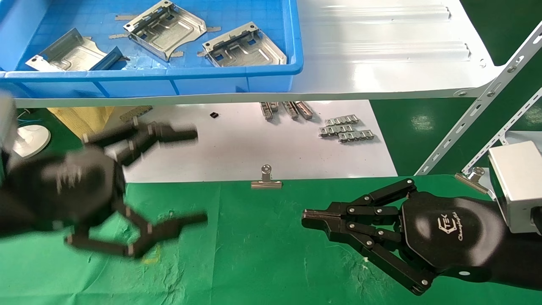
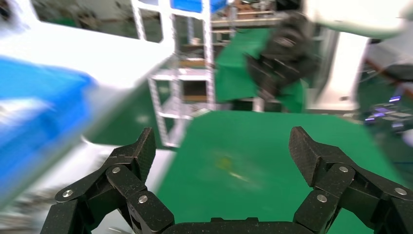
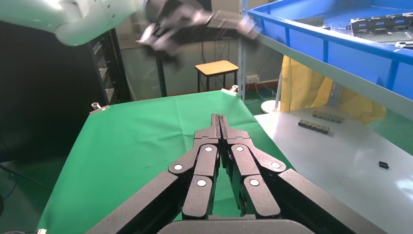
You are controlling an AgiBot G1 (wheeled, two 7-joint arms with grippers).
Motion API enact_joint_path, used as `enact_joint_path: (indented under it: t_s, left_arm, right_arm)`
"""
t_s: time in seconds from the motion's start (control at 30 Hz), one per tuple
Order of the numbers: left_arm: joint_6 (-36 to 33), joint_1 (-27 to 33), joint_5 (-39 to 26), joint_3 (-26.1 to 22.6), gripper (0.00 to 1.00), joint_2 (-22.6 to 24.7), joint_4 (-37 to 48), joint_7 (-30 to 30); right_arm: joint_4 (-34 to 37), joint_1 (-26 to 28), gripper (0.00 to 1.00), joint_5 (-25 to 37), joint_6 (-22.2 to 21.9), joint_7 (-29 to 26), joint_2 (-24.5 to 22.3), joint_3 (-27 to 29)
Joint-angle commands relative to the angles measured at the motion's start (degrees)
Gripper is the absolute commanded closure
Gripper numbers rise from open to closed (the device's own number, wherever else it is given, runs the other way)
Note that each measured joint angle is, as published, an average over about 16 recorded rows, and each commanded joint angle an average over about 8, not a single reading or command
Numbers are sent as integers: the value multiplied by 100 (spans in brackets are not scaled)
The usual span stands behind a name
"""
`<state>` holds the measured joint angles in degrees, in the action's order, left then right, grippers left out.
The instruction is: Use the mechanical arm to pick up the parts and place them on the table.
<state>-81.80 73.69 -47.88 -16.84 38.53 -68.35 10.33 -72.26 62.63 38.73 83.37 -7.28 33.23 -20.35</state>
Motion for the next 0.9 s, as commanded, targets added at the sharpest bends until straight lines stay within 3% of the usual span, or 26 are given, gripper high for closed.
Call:
enact_joint_path:
  t_s: [0.03,0.33,0.6,0.67,0.87,0.9]
  left_arm:
    - [97,353,-140,-4,0,62,32,30]
    - [960,2574,-1602,-506,0,1110,2818,-399]
    - [2137,3742,-2751,-1027,0,1912,4897,-751]
    - [2214,3904,-2918,-1130,13,2040,5185,-794]
    - [2233,4197,-3194,-1321,88,2305,5782,-879]
    - [2272,4233,-3218,-1336,97,2344,5855,-900]
  right_arm:
    - [0,0,0,0,0,0,0,0]
    - [0,0,0,0,0,0,0,-1]
    - [0,0,0,0,0,0,0,-1]
    - [0,0,0,0,0,0,0,-1]
    - [0,1,0,-1,0,1,0,-1]
    - [0,1,0,-1,0,1,0,-1]
